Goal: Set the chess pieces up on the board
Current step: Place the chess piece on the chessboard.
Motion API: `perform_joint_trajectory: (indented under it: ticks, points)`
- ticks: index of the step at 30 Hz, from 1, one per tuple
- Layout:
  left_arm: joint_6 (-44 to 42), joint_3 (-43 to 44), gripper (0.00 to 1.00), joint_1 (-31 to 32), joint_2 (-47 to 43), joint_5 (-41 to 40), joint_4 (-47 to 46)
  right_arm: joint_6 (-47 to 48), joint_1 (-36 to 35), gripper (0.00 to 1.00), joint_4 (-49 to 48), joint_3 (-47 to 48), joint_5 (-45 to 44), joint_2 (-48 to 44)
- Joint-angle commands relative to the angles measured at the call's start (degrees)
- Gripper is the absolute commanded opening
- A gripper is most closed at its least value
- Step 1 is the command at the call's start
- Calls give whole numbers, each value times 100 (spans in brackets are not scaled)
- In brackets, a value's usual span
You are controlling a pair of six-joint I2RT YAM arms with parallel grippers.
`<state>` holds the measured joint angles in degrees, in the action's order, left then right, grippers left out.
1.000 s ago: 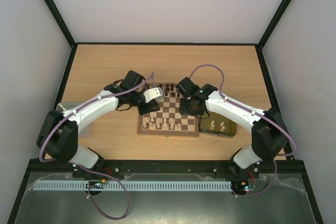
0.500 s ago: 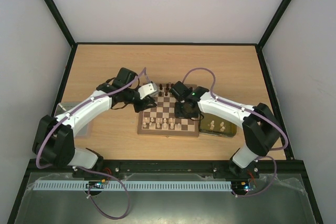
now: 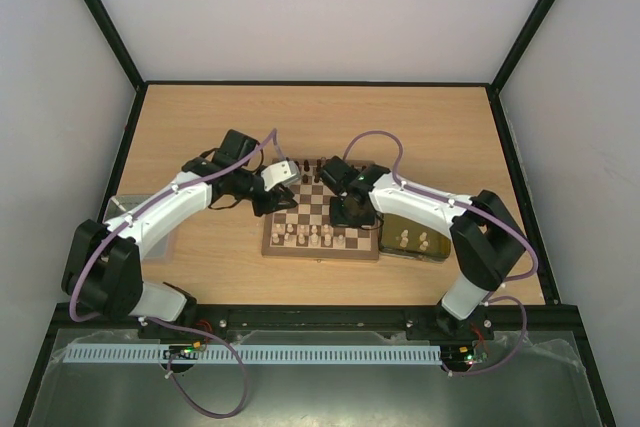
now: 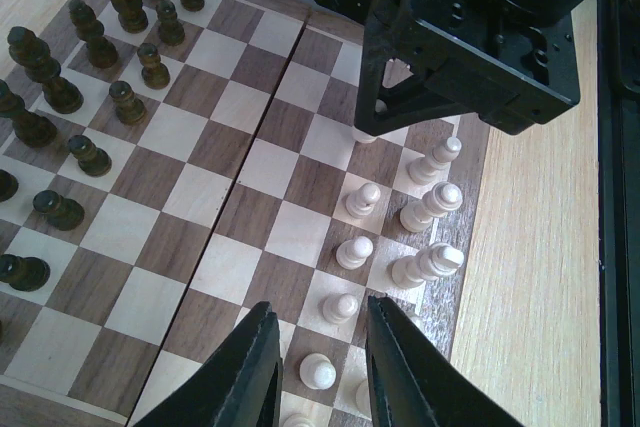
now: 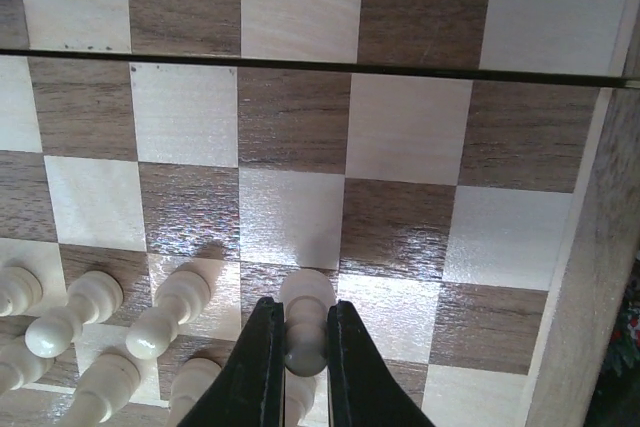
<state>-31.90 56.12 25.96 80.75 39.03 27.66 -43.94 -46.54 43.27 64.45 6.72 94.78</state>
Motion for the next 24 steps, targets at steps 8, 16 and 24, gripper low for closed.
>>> perform_joint_trajectory:
  ticks: [8, 16, 24]
  points:
    - [-114, -102, 27, -29, -134, 187, 82, 88, -66, 2, 261, 219, 13, 135]
    - [-117, -92, 27, -29, -130, 173, 82, 88, -151, 2, 344, 241, 35, 149]
    - [-114, -92, 27, -29, -165, 171, 91, 88, -187, 2, 342, 218, 57, 188]
